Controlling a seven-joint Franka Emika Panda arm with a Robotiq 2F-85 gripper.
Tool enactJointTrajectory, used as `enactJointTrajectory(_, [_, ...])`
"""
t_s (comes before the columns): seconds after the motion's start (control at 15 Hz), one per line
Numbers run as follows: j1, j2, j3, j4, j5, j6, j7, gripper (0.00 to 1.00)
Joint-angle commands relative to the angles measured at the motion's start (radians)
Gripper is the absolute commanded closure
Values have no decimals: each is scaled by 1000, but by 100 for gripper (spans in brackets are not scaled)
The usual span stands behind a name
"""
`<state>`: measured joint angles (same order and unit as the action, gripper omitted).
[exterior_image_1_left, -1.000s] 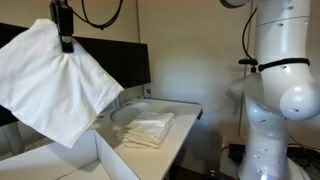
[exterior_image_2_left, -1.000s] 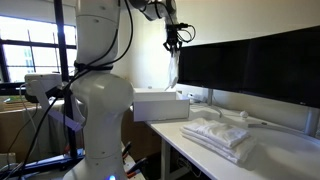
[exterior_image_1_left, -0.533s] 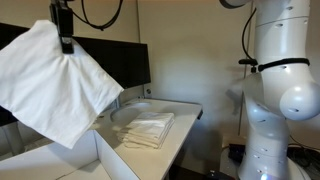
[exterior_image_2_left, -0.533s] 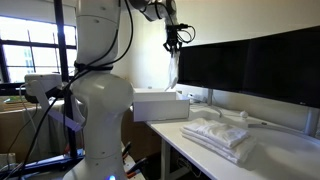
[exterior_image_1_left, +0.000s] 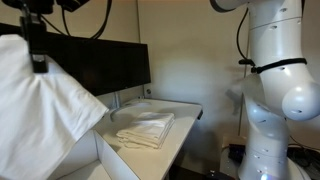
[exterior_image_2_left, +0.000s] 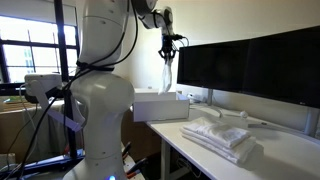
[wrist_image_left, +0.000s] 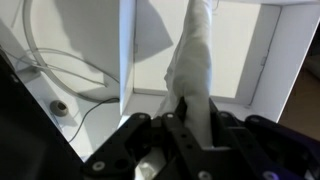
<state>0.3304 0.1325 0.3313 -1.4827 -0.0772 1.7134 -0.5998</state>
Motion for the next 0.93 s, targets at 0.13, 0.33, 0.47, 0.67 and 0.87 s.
enactJointTrajectory(0.13, [35, 66, 48, -51, 154, 214, 19, 95])
enactJointTrajectory(0.33, [41, 74, 70, -104, 248, 337, 81, 95])
enactJointTrajectory(0.47, [43, 66, 83, -148, 305, 424, 118, 95])
enactJointTrajectory(0.67, [50, 57, 98, -217, 371, 557, 175, 95])
enactJointTrajectory(0.87, [46, -1, 110, -359, 439, 725, 257, 95])
